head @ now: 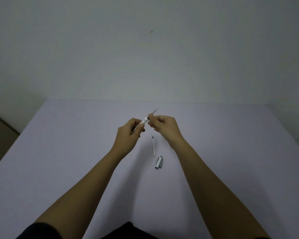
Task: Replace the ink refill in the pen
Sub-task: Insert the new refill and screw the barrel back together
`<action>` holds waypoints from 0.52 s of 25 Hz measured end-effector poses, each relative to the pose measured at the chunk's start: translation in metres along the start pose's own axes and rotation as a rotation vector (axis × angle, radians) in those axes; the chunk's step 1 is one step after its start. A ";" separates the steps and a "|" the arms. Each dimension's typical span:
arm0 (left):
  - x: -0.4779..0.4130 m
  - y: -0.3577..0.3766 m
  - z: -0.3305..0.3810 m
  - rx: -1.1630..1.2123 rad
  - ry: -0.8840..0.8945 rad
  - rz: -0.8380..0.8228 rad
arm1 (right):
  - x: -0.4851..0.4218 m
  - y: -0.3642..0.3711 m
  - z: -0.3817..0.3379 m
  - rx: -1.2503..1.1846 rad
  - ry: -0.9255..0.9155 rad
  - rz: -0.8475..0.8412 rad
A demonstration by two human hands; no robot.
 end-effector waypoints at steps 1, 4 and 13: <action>-0.001 0.001 -0.001 0.007 -0.010 0.003 | 0.000 0.000 0.005 0.014 0.021 -0.026; -0.005 0.003 -0.001 0.035 -0.031 0.015 | -0.001 -0.004 0.030 -0.016 0.104 0.057; -0.019 0.011 -0.025 0.083 -0.132 -0.020 | 0.018 -0.028 0.160 0.547 0.382 0.165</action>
Point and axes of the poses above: each hand's wrist, its own x-axis away from the middle knuckle, its own y-axis out of the palm, z = x × y, the point moved 1 cm from there along -x, towards the middle knuckle, and after that the axes turned 2 degrees about -y, right-handed, at the moved point
